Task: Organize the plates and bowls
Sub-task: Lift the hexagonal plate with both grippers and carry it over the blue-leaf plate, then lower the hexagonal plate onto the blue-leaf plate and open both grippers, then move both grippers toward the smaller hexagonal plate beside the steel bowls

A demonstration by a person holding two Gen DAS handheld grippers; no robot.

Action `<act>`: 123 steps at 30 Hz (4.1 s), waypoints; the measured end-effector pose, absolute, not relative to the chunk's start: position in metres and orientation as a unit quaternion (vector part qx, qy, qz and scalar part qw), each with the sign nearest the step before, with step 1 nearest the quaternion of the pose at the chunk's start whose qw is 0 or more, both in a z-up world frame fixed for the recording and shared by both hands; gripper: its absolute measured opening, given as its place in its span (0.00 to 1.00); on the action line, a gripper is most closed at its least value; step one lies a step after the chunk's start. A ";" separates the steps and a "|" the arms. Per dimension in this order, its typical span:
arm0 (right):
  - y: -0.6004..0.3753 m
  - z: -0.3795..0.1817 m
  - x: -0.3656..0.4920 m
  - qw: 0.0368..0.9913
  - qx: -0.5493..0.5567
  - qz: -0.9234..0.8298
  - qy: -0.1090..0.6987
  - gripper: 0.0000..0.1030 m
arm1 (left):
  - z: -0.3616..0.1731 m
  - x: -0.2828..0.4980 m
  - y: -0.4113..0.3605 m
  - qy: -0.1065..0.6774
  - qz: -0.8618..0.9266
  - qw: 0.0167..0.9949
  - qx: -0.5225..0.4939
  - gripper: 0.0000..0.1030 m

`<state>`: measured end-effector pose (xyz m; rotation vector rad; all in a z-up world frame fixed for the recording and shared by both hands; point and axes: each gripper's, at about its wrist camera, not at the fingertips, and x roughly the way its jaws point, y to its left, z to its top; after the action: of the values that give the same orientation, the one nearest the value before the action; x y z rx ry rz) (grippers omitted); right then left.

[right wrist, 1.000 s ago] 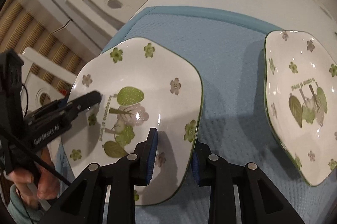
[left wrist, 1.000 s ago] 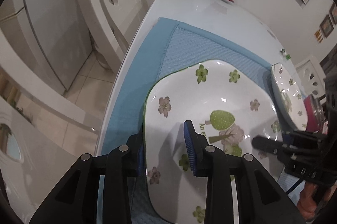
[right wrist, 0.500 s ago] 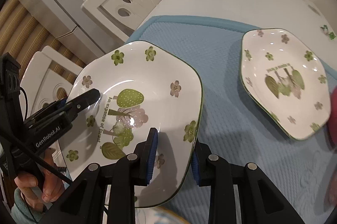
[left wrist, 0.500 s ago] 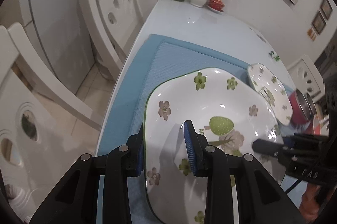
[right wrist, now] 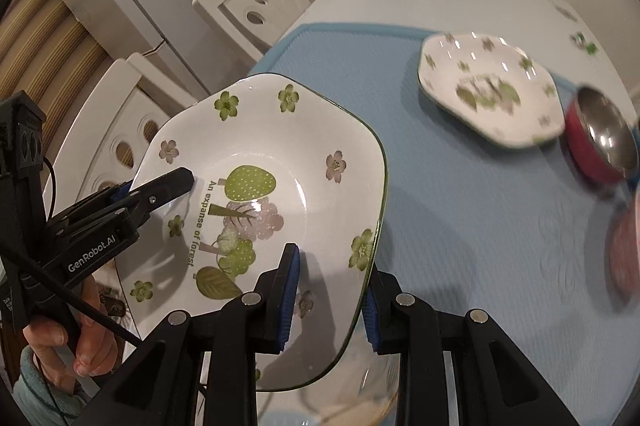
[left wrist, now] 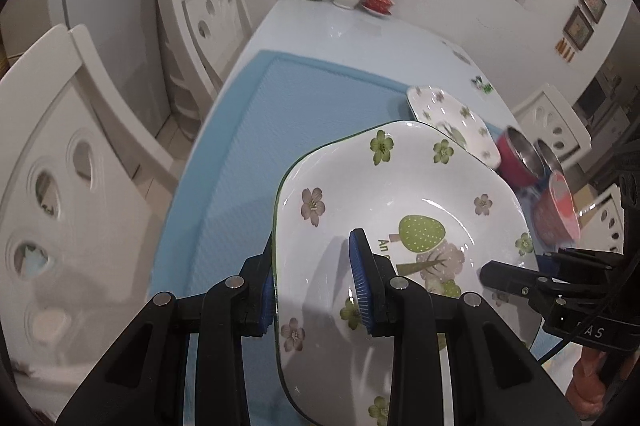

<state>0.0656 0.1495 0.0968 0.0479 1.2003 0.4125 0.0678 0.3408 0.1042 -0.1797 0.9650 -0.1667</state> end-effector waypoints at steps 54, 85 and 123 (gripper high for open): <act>0.120 0.040 -0.014 0.779 0.015 0.110 0.617 0.27 | 0.065 0.019 0.310 0.510 -0.113 0.851 -0.055 0.27; 0.029 0.105 0.044 0.833 0.182 0.043 0.520 0.31 | 0.138 0.088 0.302 0.430 -0.146 0.890 -0.034 0.30; 0.080 0.116 0.025 0.857 0.104 0.033 0.504 0.52 | 0.165 0.061 0.261 0.393 -0.173 0.901 -0.062 0.63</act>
<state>0.0246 0.0796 0.1162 0.2181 1.0582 0.0691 0.0611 0.2610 0.1647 -0.1289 0.8139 -0.3577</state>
